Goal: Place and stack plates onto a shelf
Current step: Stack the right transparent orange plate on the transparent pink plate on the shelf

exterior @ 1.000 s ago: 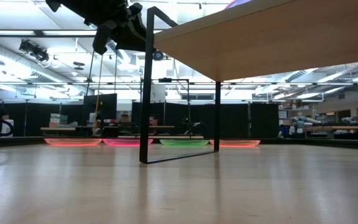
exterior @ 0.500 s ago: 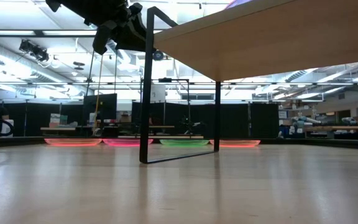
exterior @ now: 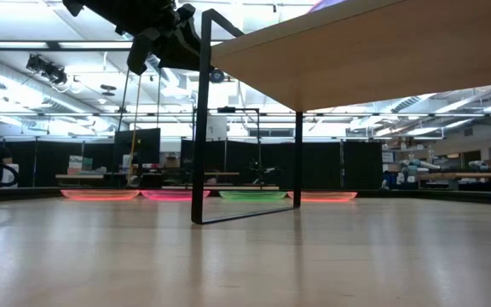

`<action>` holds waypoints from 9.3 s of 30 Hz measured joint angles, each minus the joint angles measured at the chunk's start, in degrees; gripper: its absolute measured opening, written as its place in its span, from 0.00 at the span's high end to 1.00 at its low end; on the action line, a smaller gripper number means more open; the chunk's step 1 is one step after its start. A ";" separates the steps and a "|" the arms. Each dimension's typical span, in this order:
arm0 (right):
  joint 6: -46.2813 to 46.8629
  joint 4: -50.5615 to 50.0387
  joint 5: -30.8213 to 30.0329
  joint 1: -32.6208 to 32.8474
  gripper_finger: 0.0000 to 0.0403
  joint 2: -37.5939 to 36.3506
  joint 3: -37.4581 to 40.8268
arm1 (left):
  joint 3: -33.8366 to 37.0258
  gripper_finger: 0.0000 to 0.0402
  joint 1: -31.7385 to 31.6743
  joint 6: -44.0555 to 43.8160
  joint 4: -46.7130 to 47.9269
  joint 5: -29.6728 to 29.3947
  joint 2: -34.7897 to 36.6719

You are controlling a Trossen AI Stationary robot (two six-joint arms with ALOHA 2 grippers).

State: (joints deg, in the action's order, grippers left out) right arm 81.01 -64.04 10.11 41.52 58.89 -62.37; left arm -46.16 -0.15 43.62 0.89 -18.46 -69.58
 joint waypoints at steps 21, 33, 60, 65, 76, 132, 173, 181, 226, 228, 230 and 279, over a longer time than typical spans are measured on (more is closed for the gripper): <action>-2.78 0.01 -0.04 0.00 0.63 0.00 0.00 | -0.01 0.69 -0.01 -5.82 0.24 -11.90 0.00; -3.22 0.01 -9.15 -0.02 0.63 -0.02 0.00 | 0.01 0.69 -0.01 -14.92 5.26 -13.86 0.02; -29.80 -3.14 -28.77 -41.00 0.63 -0.02 0.00 | 0.01 0.69 -0.01 -19.45 5.35 -8.70 0.02; -36.09 -2.89 -24.26 -51.13 0.63 -0.02 0.00 | 0.01 0.69 -0.06 -19.17 5.33 -8.70 0.02; -42.86 0.31 -17.92 -65.89 0.63 -0.07 1.11 | 0.01 0.69 -0.04 -19.08 5.33 -8.70 0.02; -20.73 89.56 -22.53 -79.97 0.63 21.22 46.01 | 0.01 0.69 -0.04 -21.59 4.90 -8.68 0.02; -19.21 97.46 -25.46 -78.10 0.63 30.05 44.63 | 0.01 0.69 -0.04 -21.59 4.89 -8.69 0.02; -19.25 97.45 -26.49 -77.31 0.63 30.08 44.65 | 0.01 0.69 -0.04 -21.59 4.87 -8.69 0.02; -19.12 97.25 -26.85 -78.44 0.98 30.08 44.72 | 0.01 0.69 -0.04 -21.62 4.90 -8.68 0.02; -19.15 97.27 -26.86 -78.44 0.99 30.08 44.72 | 0.01 0.69 -0.04 -21.62 4.92 -8.70 0.02; -19.28 97.29 -26.83 -78.46 0.99 30.08 44.72 | 0.01 0.69 -0.04 -21.61 4.90 -8.69 0.02; -26.99 104.59 -20.96 -78.51 0.99 11.77 44.78 | 0.01 0.69 -0.01 -23.96 4.92 -8.70 0.00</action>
State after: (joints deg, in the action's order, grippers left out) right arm 54.02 40.55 -10.85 -36.99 70.66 -17.58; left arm -46.15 -0.16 19.66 5.80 -27.16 -69.58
